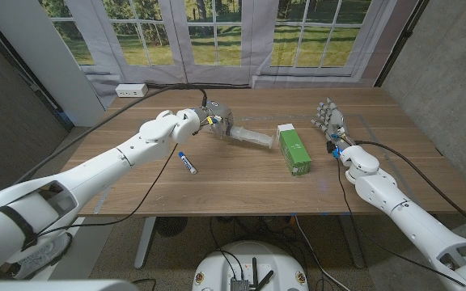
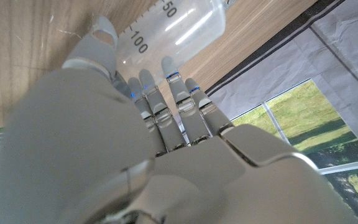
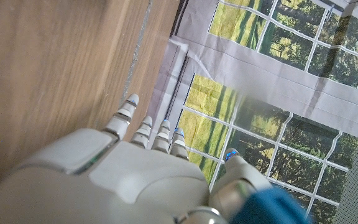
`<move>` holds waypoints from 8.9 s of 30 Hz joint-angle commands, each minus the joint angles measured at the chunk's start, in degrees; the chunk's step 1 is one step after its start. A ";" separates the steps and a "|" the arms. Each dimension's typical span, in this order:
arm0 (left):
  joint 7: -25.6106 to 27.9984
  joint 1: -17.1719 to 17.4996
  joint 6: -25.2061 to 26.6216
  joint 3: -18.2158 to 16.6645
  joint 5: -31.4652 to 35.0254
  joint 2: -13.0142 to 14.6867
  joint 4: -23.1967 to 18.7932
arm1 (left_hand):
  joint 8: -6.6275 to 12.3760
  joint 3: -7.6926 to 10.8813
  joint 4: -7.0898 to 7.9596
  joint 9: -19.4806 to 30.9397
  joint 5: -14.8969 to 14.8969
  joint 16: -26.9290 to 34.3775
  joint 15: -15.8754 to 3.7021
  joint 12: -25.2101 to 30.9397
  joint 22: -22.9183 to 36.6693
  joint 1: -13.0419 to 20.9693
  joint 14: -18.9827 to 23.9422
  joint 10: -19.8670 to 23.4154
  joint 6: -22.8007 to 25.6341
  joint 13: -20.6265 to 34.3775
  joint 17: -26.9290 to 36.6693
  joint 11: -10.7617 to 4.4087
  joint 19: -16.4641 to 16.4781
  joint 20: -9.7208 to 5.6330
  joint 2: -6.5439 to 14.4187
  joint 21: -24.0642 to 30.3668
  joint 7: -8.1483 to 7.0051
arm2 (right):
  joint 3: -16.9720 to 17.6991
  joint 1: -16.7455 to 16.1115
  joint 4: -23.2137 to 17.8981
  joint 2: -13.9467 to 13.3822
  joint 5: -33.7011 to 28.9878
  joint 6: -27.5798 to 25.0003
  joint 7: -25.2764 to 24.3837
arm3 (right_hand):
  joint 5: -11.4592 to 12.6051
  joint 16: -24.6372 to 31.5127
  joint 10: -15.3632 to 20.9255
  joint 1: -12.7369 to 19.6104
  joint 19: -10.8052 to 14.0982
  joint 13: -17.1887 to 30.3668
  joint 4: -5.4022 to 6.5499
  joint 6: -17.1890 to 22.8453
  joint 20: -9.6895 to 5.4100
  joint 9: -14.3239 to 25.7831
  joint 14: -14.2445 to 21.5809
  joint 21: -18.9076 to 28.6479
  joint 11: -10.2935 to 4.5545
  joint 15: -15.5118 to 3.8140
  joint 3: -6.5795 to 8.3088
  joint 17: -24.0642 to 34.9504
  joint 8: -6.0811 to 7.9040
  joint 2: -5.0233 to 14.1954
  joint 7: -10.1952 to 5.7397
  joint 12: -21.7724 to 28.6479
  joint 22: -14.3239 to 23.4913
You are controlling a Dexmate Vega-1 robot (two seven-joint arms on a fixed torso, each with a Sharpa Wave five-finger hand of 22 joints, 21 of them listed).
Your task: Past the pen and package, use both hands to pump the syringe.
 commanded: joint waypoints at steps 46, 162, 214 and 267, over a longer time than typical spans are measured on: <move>4.66 8.33 16.25 -8.52 -13.69 -1.63 -13.01 | -1.27 -0.04 0.32 0.45 0.34 -0.57 -10.03 -0.53 0.05 1.85 2.38 2.53 5.78 0.35 -0.09 -2.69 0.15 -8.42 6.59 -0.12 -0.35 | 2.23 -7.95 -21.00 -9.98 -16.67 -3.69 -12.47 | 0.40 0.58 2.46 0.38 -0.16 0.15 -0.38 2.77 -4.93 0.22 1.01 -0.01 -0.16 -1.88 0.74 -0.53 0.78 0.71 -0.41 0.78 0.21; 26.37 15.70 13.08 -6.23 -30.30 -8.96 -10.83 | -2.62 1.29 0.23 0.66 0.57 -0.98 -9.82 -0.81 -0.02 -0.67 1.22 1.99 5.75 0.29 -0.38 -2.67 0.78 -8.31 7.48 -0.12 0.69 | 15.38 -31.75 -53.45 -15.31 -51.08 -16.64 -15.14 | -0.66 0.40 8.20 1.27 -3.76 0.11 -3.37 12.14 -4.94 0.30 -2.34 -0.05 -3.53 -1.22 0.68 -0.77 1.82 0.31 -4.40 0.40 0.34; 26.81 15.28 10.77 -6.01 -30.50 -10.06 -8.63 | -2.73 2.08 0.07 0.70 0.54 -0.88 -9.83 -0.69 -0.02 -1.23 1.12 1.97 5.68 0.30 -0.33 -2.69 0.60 -8.32 7.56 -0.17 0.87 | 11.90 -28.05 -52.97 -18.71 -54.99 -19.46 -10.68 | -1.18 1.42 11.33 1.33 -3.97 0.21 -4.56 13.33 -4.83 0.38 -1.51 0.22 -3.21 -2.30 0.47 -0.53 1.27 0.68 -4.26 1.04 0.34; 26.82 15.04 9.60 -5.94 -30.59 -10.42 -8.00 | -2.73 2.62 -0.14 0.74 0.45 -0.68 -9.85 -0.56 -0.02 -1.20 1.31 2.19 5.82 0.38 -0.21 -2.70 0.52 -8.26 7.43 -0.13 0.70 | 5.19 -22.23 -51.42 -19.92 -54.66 -19.73 -8.23 | -1.43 2.02 13.88 0.96 -4.08 0.31 -5.04 16.31 -4.90 0.49 -1.39 0.27 -2.49 -1.96 0.26 -0.26 1.40 1.29 -3.03 0.95 0.35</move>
